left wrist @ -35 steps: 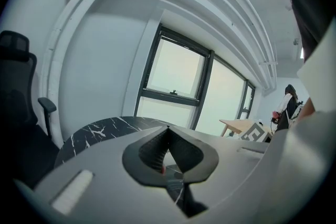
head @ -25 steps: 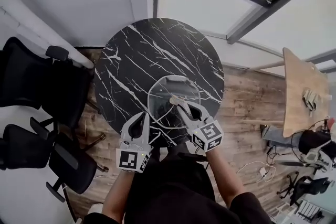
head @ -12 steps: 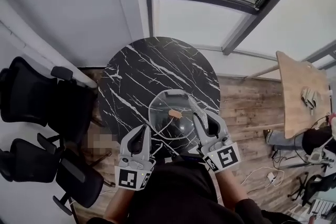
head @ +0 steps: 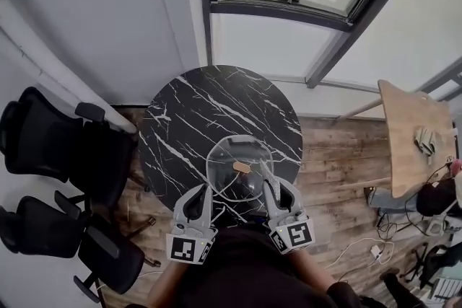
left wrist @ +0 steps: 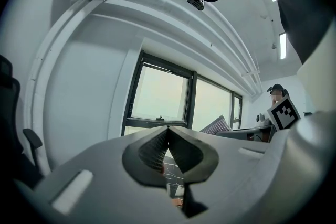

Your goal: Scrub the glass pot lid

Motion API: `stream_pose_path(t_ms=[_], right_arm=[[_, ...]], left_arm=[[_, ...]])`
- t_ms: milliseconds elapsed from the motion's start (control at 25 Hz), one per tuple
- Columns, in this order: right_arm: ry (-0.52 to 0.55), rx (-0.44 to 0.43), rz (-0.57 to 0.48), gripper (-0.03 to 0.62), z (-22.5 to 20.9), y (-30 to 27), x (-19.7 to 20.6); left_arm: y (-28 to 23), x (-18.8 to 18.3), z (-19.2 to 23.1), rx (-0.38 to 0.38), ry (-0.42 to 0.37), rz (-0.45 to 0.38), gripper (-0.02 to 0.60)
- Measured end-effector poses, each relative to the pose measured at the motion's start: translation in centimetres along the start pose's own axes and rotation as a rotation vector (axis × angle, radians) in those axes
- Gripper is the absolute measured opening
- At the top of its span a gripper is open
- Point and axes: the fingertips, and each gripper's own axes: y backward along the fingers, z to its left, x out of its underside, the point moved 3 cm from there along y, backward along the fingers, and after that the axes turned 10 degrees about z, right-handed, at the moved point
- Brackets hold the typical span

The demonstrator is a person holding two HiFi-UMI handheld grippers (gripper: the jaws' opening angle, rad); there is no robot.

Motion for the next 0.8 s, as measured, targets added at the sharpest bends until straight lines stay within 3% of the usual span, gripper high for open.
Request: stream_pose_path(t_ms=[800], right_arm=[[0.032,0.007,0.048,0.074,0.0,-0.4,1.0]], left_arm=[[-1.7,0.5,-1.4,0.043,-0.002,0.025,0.003]])
